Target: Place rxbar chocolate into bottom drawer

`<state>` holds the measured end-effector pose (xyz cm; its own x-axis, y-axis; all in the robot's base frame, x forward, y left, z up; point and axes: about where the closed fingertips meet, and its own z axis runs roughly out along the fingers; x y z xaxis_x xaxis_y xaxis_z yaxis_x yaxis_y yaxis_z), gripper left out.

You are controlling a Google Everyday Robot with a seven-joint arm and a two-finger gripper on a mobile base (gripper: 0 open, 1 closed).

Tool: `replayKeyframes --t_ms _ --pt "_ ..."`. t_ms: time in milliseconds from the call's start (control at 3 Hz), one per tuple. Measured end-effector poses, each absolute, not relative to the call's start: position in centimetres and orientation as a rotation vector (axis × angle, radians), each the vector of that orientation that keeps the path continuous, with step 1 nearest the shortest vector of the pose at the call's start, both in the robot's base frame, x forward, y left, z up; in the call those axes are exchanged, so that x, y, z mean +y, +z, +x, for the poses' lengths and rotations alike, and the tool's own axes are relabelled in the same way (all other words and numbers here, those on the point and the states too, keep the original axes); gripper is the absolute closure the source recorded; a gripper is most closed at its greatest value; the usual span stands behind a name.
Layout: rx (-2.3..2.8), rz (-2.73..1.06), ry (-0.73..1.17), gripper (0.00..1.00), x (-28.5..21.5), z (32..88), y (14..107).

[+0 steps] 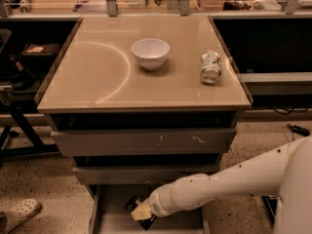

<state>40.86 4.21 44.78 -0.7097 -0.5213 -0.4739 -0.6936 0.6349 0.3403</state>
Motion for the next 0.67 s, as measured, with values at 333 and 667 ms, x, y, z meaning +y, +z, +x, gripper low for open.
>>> replayKeyframes --t_ms 333,667 --pt "2.568 -0.786 0.744 1.0 2.1 41.4 37.8" --pt "2.559 -0.627 0.787 1.0 1.9 42.5 32.4"
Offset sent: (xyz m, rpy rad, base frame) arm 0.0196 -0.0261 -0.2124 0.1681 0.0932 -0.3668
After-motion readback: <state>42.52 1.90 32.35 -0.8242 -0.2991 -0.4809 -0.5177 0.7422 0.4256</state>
